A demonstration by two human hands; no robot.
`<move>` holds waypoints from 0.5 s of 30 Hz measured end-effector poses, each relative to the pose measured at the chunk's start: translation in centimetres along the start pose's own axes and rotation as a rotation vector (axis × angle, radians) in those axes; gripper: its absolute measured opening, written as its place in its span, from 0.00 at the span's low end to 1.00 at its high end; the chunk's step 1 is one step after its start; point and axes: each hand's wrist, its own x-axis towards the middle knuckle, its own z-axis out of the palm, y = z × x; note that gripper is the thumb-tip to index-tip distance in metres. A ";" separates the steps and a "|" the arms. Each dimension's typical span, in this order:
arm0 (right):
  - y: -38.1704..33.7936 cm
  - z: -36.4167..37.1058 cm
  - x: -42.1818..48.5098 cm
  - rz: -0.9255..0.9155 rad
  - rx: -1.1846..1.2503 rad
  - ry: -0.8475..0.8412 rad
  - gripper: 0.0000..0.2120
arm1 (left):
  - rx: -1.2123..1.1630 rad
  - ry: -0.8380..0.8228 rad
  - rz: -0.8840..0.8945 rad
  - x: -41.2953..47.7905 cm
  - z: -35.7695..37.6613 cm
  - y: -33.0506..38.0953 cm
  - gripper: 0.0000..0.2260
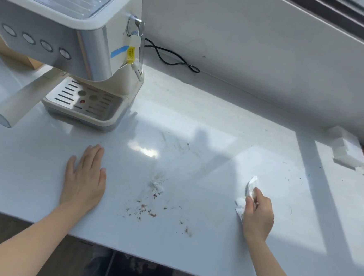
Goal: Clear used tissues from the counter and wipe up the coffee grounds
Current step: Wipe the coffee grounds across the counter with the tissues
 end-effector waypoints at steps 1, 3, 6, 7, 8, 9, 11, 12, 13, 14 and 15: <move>-0.3 0.5 0.5 0.021 -0.007 -0.002 0.13 | 0.010 -0.011 0.006 0.1 0.2 0.0 0.27; -1.6 1.8 1.5 0.012 -0.022 -0.014 0.15 | 0.026 -0.024 0.011 0.1 0.4 -0.1 0.27; -4.5 3.8 3.4 -0.058 0.007 -0.056 0.17 | 0.036 -0.041 0.022 0.2 0.6 -0.4 0.27; -5.7 4.6 4.1 -0.085 0.018 -0.079 0.17 | 0.037 -0.045 0.023 0.2 0.6 -0.4 0.27; -7.0 5.5 4.8 -0.113 0.021 -0.109 0.17 | 0.039 -0.048 0.022 0.3 0.7 -0.5 0.27; -8.4 6.6 5.3 -0.141 0.023 -0.142 0.17 | 0.041 -0.051 0.018 0.3 0.7 -0.5 0.27; -11.5 8.8 5.8 -0.199 0.049 -0.202 0.15 | 0.038 -0.051 0.009 0.2 0.6 -0.4 0.26; -12.9 9.9 5.8 -0.237 0.065 -0.227 0.15 | 0.033 -0.049 0.006 0.2 0.5 -0.4 0.26; -14.3 10.9 5.7 -0.280 0.080 -0.253 0.14 | 0.028 -0.049 0.003 0.2 0.4 -0.3 0.26; -15.6 11.8 5.4 -0.327 0.093 -0.287 0.13 | 0.026 -0.049 -0.001 0.2 0.3 -0.3 0.26; -16.7 12.6 5.1 -0.388 0.100 -0.326 0.13 | 0.024 -0.047 -0.003 0.2 0.3 -0.3 0.26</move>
